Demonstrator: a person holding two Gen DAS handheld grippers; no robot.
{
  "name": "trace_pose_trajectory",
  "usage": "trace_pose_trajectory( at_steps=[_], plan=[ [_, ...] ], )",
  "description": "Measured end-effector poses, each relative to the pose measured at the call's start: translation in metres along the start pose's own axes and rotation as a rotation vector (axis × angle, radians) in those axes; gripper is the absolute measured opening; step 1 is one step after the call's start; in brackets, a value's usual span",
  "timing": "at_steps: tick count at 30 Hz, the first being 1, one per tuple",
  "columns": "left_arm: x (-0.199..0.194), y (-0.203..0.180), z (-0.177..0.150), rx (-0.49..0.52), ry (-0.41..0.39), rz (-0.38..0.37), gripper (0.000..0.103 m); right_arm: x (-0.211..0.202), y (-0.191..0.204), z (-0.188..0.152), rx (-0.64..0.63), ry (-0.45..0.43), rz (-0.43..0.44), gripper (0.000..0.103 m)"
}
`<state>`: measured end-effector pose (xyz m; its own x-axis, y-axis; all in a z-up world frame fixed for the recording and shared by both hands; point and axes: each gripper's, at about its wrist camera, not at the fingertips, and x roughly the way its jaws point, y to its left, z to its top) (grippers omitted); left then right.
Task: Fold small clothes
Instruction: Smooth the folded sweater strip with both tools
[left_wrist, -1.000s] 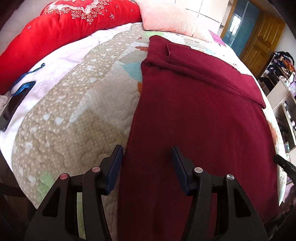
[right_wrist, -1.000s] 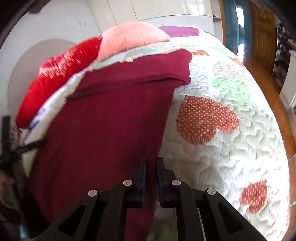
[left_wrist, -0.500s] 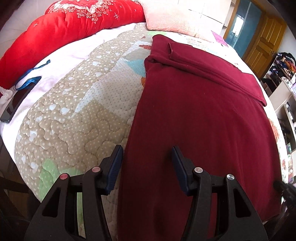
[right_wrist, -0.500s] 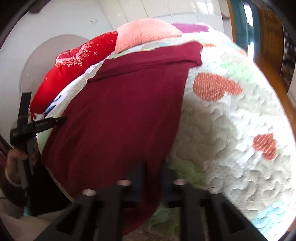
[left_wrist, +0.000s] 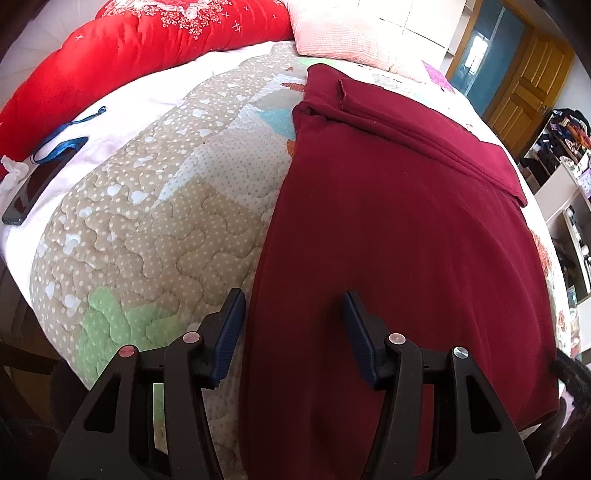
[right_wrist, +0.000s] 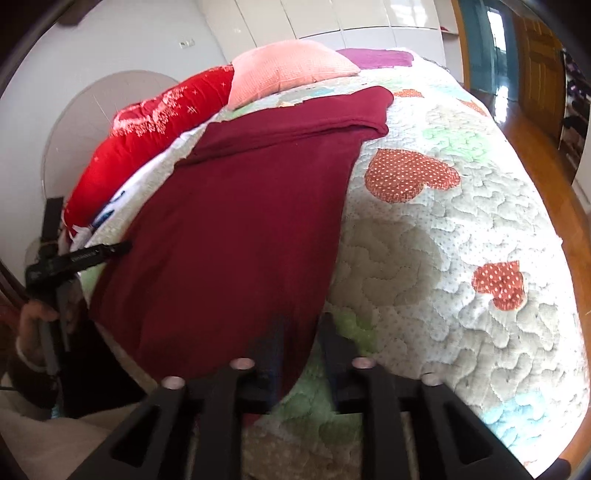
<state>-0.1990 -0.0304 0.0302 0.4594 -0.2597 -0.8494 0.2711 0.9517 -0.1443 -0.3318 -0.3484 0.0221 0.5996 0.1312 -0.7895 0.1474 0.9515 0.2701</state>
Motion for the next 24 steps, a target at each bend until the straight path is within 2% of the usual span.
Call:
trace_pose_trajectory(
  at_steps=[1, 4, 8, 9, 12, 17, 19, 24],
  plan=[
    [-0.001, 0.0, -0.002, 0.0, 0.002, -0.002, 0.054, 0.001, -0.001, -0.003, 0.011, 0.009, 0.015, 0.048],
    [-0.006, 0.002, -0.009, 0.005, 0.018, -0.017, 0.054, 0.006, 0.001, -0.014, 0.009, 0.057, 0.04, 0.049],
    [-0.013, 0.005, -0.022, 0.027, 0.03, -0.03, 0.055, 0.0, 0.024, -0.03, -0.178, 0.11, -0.028, 0.047],
    [-0.014, 0.005, -0.025, 0.033, 0.03, -0.027, 0.055, -0.004, 0.025, -0.032, -0.187, 0.11, -0.032, 0.047],
    [-0.02, 0.006, -0.032, 0.042, 0.036, -0.024, 0.055, -0.014, 0.015, -0.029, -0.117, 0.098, 0.003, 0.047],
    [-0.022, 0.007, -0.038, 0.037, 0.045, -0.023, 0.055, -0.031, 0.006, -0.022, -0.03, 0.007, 0.075, 0.051],
    [-0.022, 0.008, -0.039, 0.03, 0.044, -0.023, 0.056, -0.028, 0.008, -0.023, -0.015, 0.013, 0.093, 0.054],
    [-0.024, 0.009, -0.042, 0.04, 0.043, -0.017, 0.057, -0.015, 0.013, -0.025, 0.011, 0.046, 0.113, 0.055]
  ],
)
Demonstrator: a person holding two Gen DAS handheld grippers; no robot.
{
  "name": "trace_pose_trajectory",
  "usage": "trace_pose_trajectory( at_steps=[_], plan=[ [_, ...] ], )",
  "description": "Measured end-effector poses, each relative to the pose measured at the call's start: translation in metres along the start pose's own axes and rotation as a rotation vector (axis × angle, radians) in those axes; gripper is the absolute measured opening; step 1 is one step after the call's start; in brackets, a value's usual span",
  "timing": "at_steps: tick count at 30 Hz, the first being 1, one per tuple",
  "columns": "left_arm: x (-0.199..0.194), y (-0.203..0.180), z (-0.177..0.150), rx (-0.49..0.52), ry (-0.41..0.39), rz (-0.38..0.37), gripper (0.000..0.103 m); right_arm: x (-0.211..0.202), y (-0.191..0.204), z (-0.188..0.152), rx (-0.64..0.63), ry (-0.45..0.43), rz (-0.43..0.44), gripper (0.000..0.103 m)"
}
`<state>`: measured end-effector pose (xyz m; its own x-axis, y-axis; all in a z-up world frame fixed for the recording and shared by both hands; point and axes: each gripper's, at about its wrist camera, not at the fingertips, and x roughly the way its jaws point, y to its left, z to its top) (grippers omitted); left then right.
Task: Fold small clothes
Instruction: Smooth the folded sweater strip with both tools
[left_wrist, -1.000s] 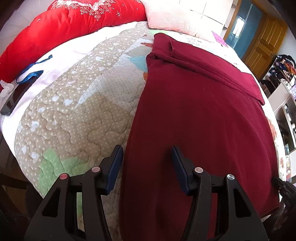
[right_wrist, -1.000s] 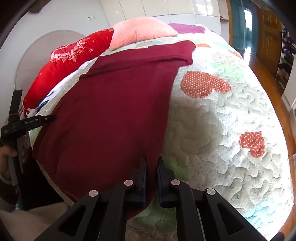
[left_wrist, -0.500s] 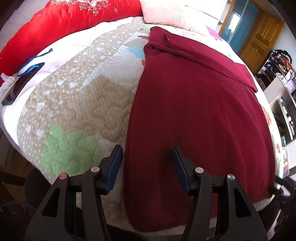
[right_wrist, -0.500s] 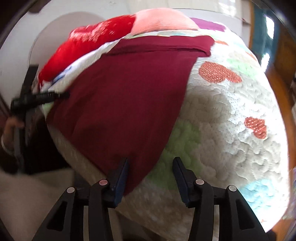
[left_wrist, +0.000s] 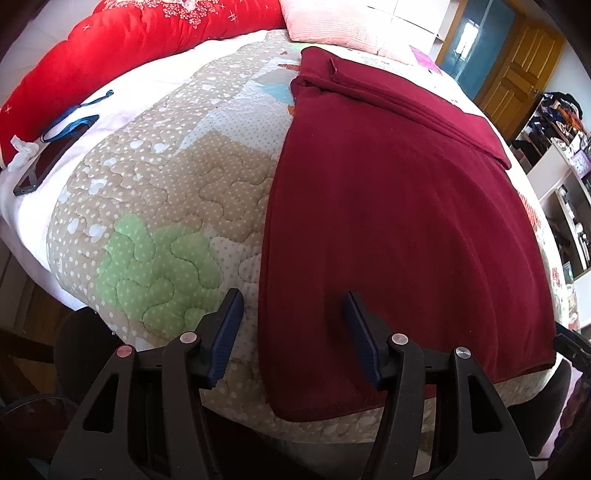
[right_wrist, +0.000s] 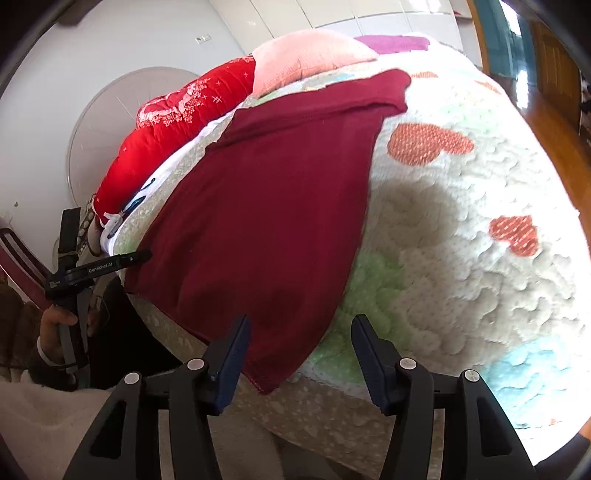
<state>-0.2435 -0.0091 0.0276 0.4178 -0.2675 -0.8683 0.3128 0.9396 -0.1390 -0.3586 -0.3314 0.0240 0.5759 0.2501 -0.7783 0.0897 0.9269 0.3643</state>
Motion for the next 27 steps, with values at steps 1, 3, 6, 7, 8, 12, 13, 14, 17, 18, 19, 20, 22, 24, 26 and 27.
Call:
trace_pose_trajectory(
  at_steps=[1, 3, 6, 7, 8, 12, 13, 14, 17, 18, 19, 20, 22, 24, 26, 27],
  plan=[
    [0.0, 0.0, -0.001, 0.0, 0.0, -0.001, 0.057, 0.002, -0.001, 0.0, 0.006, 0.001, 0.002, 0.055],
    [-0.001, 0.001, -0.001, -0.006, 0.0, -0.005, 0.057, 0.004, -0.004, 0.0, 0.019, 0.003, -0.003, 0.055],
    [-0.001, 0.002, -0.002, -0.011, 0.001, -0.008, 0.057, 0.004, -0.007, -0.001, 0.029, 0.004, -0.003, 0.056],
    [-0.002, 0.002, -0.003, -0.011, 0.003, -0.008, 0.057, 0.003, -0.008, -0.002, 0.029, 0.003, -0.006, 0.056],
    [-0.002, 0.003, -0.004, -0.012, 0.006, -0.009, 0.057, 0.002, -0.009, -0.002, 0.028, -0.001, -0.01, 0.056],
    [-0.005, 0.008, -0.006, -0.025, 0.013, -0.036, 0.057, 0.0, -0.015, -0.002, 0.034, -0.009, -0.007, 0.056],
    [-0.005, 0.01, -0.006, -0.032, 0.012, -0.046, 0.057, 0.001, -0.016, -0.002, 0.037, -0.009, -0.002, 0.057],
    [-0.004, 0.01, -0.007, -0.036, 0.013, -0.054, 0.059, 0.003, -0.016, -0.003, 0.038, -0.009, 0.003, 0.057],
    [-0.004, 0.011, -0.008, -0.039, 0.018, -0.079, 0.067, 0.006, -0.016, -0.003, 0.026, -0.01, 0.015, 0.059],
    [-0.004, 0.01, -0.008, -0.035, 0.019, -0.082, 0.068, 0.007, -0.016, -0.002, 0.019, -0.011, 0.02, 0.059],
    [-0.003, 0.009, -0.008, -0.029, 0.021, -0.078, 0.069, 0.007, -0.015, -0.002, 0.011, -0.012, 0.024, 0.06],
    [-0.002, 0.007, -0.008, -0.023, 0.025, -0.073, 0.069, 0.007, -0.015, -0.003, 0.004, -0.017, 0.029, 0.06],
    [-0.001, 0.004, -0.007, -0.016, 0.028, -0.065, 0.071, 0.009, -0.017, -0.003, -0.001, -0.024, 0.044, 0.061],
    [0.001, 0.001, -0.007, -0.012, 0.027, -0.065, 0.076, 0.01, -0.018, -0.003, 0.006, -0.033, 0.06, 0.063],
    [0.003, -0.002, -0.006, -0.004, 0.028, -0.061, 0.079, 0.01, -0.02, -0.002, 0.012, -0.042, 0.079, 0.065],
    [0.004, -0.003, -0.006, 0.003, 0.029, -0.054, 0.079, 0.011, -0.019, -0.003, 0.009, -0.044, 0.084, 0.067]
  ],
)
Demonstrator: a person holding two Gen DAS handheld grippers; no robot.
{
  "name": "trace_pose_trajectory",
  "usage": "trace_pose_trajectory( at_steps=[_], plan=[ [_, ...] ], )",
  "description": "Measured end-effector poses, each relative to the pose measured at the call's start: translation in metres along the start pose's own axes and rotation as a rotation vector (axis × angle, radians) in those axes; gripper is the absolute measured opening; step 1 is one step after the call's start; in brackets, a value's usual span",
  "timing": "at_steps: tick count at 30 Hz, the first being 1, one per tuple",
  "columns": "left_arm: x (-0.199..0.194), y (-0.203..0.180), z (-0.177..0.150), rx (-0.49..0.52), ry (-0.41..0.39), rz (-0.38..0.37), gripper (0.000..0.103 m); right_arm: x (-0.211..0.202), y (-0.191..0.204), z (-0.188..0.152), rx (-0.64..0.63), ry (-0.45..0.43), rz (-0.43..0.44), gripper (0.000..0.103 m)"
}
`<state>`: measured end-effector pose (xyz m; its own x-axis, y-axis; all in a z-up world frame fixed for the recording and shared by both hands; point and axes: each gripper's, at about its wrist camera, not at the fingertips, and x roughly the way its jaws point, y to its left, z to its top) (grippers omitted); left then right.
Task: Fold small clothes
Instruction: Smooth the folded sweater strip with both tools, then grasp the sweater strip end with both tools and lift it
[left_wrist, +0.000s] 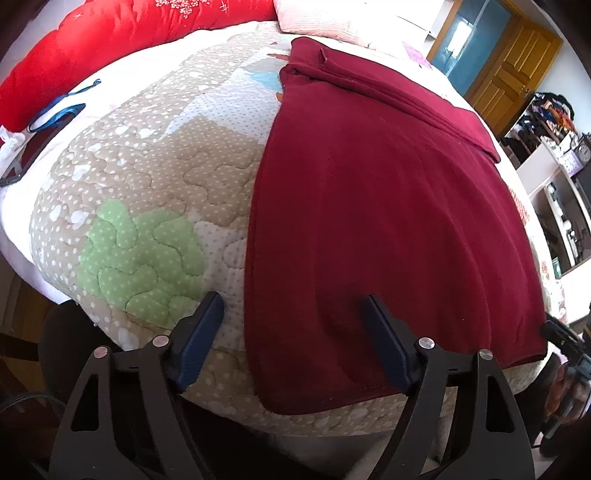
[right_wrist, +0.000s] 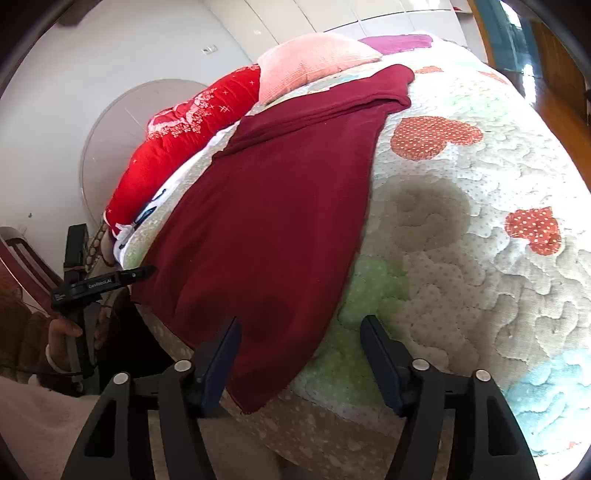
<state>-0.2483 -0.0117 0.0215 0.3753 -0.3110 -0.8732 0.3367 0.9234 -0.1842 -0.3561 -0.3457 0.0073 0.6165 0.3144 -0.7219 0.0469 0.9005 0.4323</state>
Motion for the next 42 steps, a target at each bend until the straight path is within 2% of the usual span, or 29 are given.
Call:
trace_pose_trajectory(
  at_steps=[7, 24, 32, 39, 40, 41, 42],
  plan=[
    [0.002, 0.0, 0.002, 0.003, 0.004, 0.004, 0.079, 0.002, 0.0, 0.002, -0.005, 0.002, 0.03, 0.072],
    [0.001, -0.002, 0.0, 0.004, 0.001, 0.012, 0.079, 0.004, 0.008, -0.001, -0.027, 0.01, 0.036, 0.074],
    [0.004, -0.002, 0.004, 0.007, 0.02, 0.015, 0.08, 0.003, 0.005, -0.002, -0.031, 0.038, 0.085, 0.074],
    [0.006, -0.001, 0.009, 0.011, 0.034, 0.003, 0.078, 0.015, 0.008, -0.001, -0.035, 0.008, 0.168, 0.074],
    [0.006, -0.001, 0.008, 0.014, 0.028, 0.005, 0.073, 0.016, 0.01, -0.001, -0.042, 0.003, 0.176, 0.069],
    [0.004, -0.002, 0.007, 0.02, 0.021, 0.013, 0.064, 0.018, 0.014, -0.001, -0.057, 0.003, 0.188, 0.063],
    [0.002, -0.003, 0.006, 0.028, 0.013, 0.022, 0.058, 0.021, 0.017, -0.001, -0.069, 0.009, 0.203, 0.045]
  ],
)
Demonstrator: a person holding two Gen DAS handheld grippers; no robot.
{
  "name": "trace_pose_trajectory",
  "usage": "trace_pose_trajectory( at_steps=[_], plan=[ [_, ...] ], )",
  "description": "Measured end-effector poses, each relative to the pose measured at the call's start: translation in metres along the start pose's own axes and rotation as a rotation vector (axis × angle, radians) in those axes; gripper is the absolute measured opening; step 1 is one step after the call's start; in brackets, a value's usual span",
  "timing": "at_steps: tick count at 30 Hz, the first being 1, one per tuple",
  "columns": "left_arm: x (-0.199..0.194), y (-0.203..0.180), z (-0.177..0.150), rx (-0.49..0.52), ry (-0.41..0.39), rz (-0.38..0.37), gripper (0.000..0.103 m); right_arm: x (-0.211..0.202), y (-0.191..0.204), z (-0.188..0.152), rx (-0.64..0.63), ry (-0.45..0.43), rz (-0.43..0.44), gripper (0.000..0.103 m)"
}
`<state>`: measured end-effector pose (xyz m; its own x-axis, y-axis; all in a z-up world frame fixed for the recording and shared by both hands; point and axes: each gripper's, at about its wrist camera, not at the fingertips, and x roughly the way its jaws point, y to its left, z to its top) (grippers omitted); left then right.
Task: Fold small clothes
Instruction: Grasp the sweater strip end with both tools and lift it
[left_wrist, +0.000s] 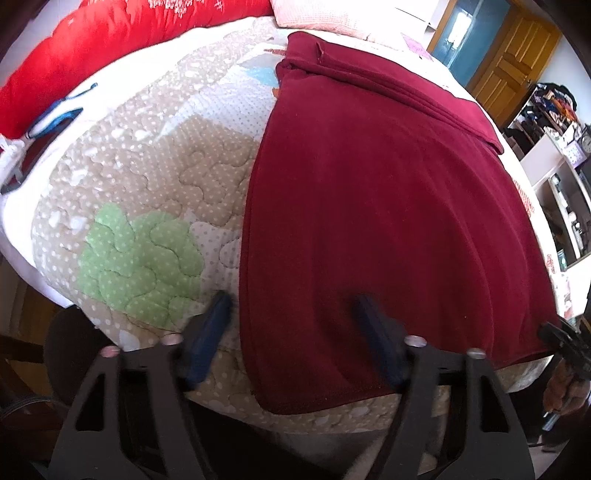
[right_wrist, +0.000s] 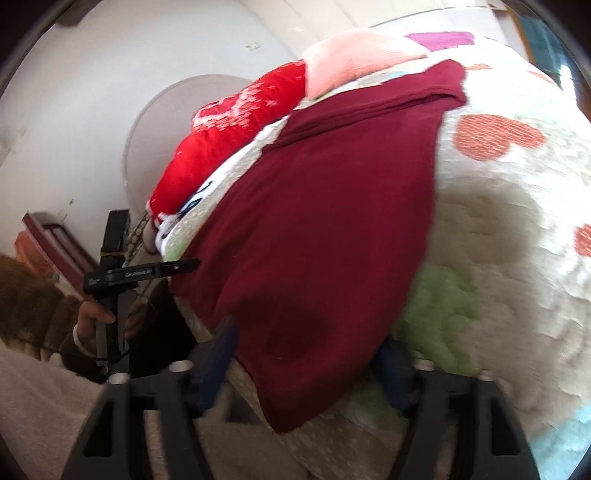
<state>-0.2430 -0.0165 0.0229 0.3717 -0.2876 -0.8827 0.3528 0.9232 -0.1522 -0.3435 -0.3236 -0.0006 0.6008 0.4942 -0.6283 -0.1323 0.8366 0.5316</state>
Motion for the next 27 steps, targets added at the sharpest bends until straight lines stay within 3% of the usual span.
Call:
trace_pose_trajectory(
  at_steps=[1, 4, 9, 17, 23, 27],
  plan=[
    [-0.002, 0.0, 0.0, 0.004, -0.007, 0.006, 0.044, 0.004, 0.002, 0.0, -0.003, 0.011, 0.019, 0.034],
    [-0.007, 0.007, 0.004, -0.033, -0.005, -0.059, 0.011, 0.011, 0.005, 0.002, 0.0, 0.008, 0.034, 0.028],
    [-0.006, 0.005, 0.012, -0.009, 0.015, -0.105, 0.01, 0.002, 0.008, 0.018, 0.034, -0.044, 0.134, 0.025],
    [-0.023, 0.008, 0.036, -0.027, -0.008, -0.219, 0.009, -0.011, 0.017, 0.046, 0.004, -0.111, 0.137, 0.022],
    [-0.038, 0.011, 0.089, -0.053, -0.099, -0.292, 0.009, -0.02, 0.02, 0.096, -0.039, -0.203, 0.134, 0.022],
    [-0.032, 0.005, 0.15, -0.068, -0.182, -0.313, 0.009, -0.026, 0.011, 0.151, -0.073, -0.282, 0.077, 0.022]
  ],
)
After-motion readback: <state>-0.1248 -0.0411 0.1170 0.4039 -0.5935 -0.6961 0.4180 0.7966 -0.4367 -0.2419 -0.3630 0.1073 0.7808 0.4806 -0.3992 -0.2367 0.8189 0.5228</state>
